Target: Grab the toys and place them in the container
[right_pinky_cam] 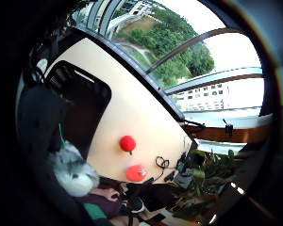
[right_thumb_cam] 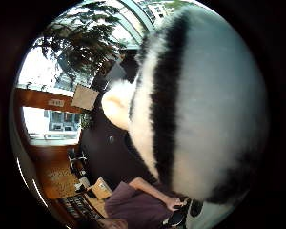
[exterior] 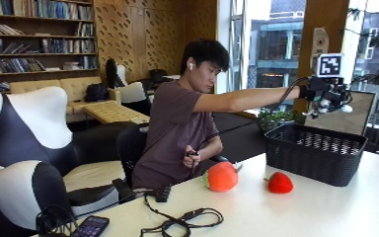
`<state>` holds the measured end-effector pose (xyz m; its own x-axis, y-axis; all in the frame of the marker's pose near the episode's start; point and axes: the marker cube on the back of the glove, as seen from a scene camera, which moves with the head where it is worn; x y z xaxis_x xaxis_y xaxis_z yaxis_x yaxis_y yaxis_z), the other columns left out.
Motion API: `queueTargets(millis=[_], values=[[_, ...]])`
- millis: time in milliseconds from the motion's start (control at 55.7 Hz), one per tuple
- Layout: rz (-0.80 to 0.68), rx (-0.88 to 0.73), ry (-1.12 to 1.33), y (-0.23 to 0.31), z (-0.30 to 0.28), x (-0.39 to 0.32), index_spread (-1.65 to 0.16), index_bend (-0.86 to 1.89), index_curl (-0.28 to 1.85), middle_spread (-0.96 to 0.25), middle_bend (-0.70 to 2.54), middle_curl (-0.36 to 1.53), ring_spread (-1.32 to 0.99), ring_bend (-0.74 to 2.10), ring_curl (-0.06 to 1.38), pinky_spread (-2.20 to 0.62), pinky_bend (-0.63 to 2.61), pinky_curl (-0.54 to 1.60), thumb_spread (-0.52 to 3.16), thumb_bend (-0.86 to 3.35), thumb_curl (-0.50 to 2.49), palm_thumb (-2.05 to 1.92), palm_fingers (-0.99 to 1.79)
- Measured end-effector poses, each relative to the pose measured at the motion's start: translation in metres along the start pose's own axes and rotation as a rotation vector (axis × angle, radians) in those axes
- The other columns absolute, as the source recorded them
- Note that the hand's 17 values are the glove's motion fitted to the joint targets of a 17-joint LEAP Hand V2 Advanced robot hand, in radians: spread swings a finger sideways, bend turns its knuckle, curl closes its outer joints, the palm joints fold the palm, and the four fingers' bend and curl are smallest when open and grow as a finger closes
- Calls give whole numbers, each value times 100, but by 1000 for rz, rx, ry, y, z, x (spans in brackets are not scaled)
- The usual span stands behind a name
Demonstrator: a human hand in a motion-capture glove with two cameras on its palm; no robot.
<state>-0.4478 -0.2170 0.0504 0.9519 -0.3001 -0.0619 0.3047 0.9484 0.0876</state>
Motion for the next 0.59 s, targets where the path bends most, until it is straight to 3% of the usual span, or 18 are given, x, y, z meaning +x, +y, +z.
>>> queueTargets(millis=[108,162,180,215,269,377,592], values=[[-59,-81,43,-18,29,-23,-28,14,-1,-31,87,84,-32,139,57,-39,109,53,25,22,108,68,75],[-87,-153,65,-23,44,-37,-22,0,-1,-28,66,80,-32,135,58,-38,125,58,37,15,106,57,35],[-86,-166,65,-25,47,-42,-19,-6,-1,-22,45,74,-29,134,58,-34,126,58,53,13,103,50,-8],[-86,-166,62,-27,52,-47,-16,4,4,-13,26,68,-21,120,55,-25,131,61,66,5,96,38,-44],[-74,-153,63,-27,53,-52,-13,6,5,-5,12,59,-14,97,46,-16,129,55,80,-2,89,29,-55],[-65,-187,90,-15,41,-41,-10,2,6,4,8,48,-4,77,36,-5,123,50,100,-5,75,17,-52],[60,-175,122,57,-31,57,-9,0,7,10,13,38,4,60,30,3,108,42,119,-2,58,9,-42]])
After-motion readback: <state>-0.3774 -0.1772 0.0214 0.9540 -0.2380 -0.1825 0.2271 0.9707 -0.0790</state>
